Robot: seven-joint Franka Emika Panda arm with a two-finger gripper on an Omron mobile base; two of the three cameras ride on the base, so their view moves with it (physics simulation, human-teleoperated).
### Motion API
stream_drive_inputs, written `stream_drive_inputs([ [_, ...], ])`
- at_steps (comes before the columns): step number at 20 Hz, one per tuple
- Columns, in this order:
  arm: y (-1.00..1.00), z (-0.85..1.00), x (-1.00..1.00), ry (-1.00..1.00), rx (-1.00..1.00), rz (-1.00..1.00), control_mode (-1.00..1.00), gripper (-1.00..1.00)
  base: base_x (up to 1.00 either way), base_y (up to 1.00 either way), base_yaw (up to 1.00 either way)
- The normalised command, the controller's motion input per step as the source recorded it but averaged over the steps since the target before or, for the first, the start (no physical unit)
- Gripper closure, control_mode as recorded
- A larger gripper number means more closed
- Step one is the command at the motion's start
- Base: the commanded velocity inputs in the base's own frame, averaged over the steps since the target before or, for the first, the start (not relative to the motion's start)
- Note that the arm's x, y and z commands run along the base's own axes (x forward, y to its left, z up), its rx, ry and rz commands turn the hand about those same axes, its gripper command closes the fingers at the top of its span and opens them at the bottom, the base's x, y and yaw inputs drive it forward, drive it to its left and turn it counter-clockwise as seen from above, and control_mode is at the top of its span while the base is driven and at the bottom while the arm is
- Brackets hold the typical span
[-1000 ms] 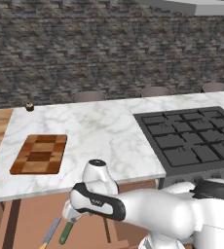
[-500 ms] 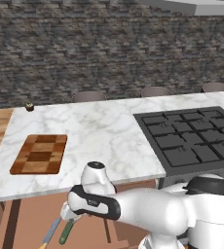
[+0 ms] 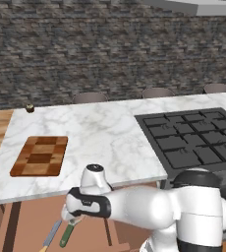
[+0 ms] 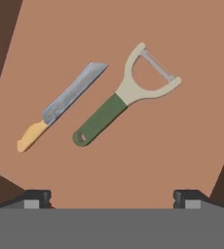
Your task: Open the drawer on the left and place the cutting tools on the cutting board.
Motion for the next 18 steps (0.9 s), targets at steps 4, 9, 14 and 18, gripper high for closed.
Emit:
stream_drive_inputs([
  [4, 0.09, -0.04, 0.18, 0.00, 0.00, 0.00, -1.00, -1.00, 0.00, 0.00, 0.00],
  [9, 0.19, -0.21, 0.00, 0.00, -0.04, 0.00, -1.00, -1.00, 0.00, 0.00, 0.00],
  [14, 0.30, -0.29, 0.00, 0.00, -0.05, 0.00, -1.00, -1.00, 0.00, 0.00, 0.00],
  [18, 0.24, -0.26, -0.02, 0.00, -0.03, 0.00, -1.00, -1.00, 0.00, 0.00, 0.00],
])
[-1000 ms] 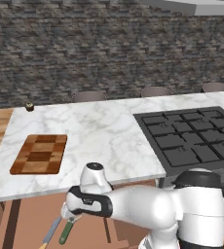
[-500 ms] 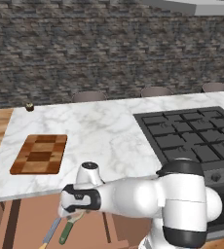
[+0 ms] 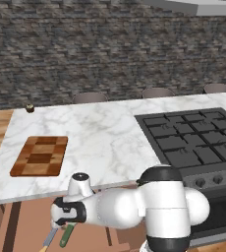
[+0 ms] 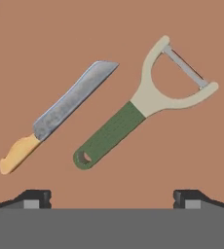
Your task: Open the drawer on the left and place the cutting tools on the cutting board.
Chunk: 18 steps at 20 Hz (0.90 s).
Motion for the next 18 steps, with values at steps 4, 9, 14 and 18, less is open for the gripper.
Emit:
stream_drive_inputs([
  [4, 0.13, -0.22, -0.06, 0.00, -0.02, 0.00, -1.00, -1.00, 0.00, 0.00, 0.00],
  [9, 0.02, -0.18, 0.00, 0.00, -0.01, -0.01, -1.00, -1.00, 0.00, 0.00, 0.00],
  [14, 0.00, -0.25, 0.00, -0.02, -0.02, 0.00, -1.00, -1.00, 0.00, 0.00, 0.00],
  [18, 0.00, -0.18, 0.00, -0.02, 0.00, 0.00, -1.00, -1.00, 0.00, 0.00, 0.00],
])
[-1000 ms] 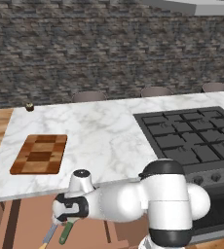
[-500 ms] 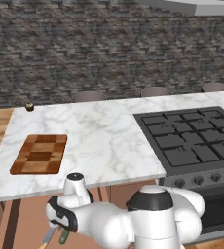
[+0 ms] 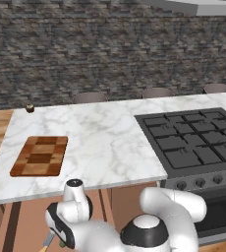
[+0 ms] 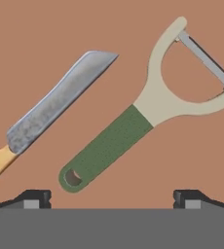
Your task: Open the drawer on the left and place the cutting tools on the cutting board.
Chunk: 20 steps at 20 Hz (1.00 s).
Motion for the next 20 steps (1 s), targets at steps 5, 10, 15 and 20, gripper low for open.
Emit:
stream_drive_inputs([
  [5, 0.00, -0.11, 0.02, -0.01, 0.00, 0.00, -1.00, -1.00, 0.00, 0.00, 0.00],
  [10, 0.00, -0.09, 0.02, 0.00, 0.00, -0.02, -1.00, -1.00, 0.00, 0.00, 0.00],
  [15, 0.03, -0.11, 0.11, -0.01, 0.00, -0.04, -1.00, -1.00, 0.00, 0.00, 0.00],
  [20, 0.07, -0.07, 0.19, -0.02, 0.00, -0.06, -1.00, -1.00, 0.00, 0.00, 0.00],
])
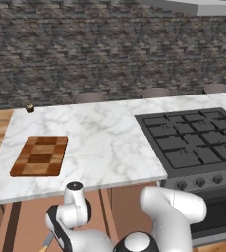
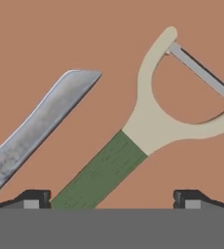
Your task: Open the drawer on the left and place the cutting tools on the cutting board.
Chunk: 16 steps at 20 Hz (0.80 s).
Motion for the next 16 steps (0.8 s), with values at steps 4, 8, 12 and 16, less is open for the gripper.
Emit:
stream_drive_inputs([
  [4, 0.09, -0.09, 0.16, -0.01, 0.00, -0.07, -1.00, -1.00, 0.00, 0.00, 0.00],
  [8, 0.11, -0.22, 0.01, 0.00, 0.00, -0.07, -1.00, -1.00, 0.00, 0.00, 0.00],
  [12, 0.09, -0.19, 0.00, 0.00, 0.00, -0.07, -1.00, -1.00, 0.00, 0.00, 0.00],
  [16, 0.10, -0.24, 0.00, 0.00, 0.00, -0.07, -1.00, -1.00, 0.00, 0.00, 0.00],
])
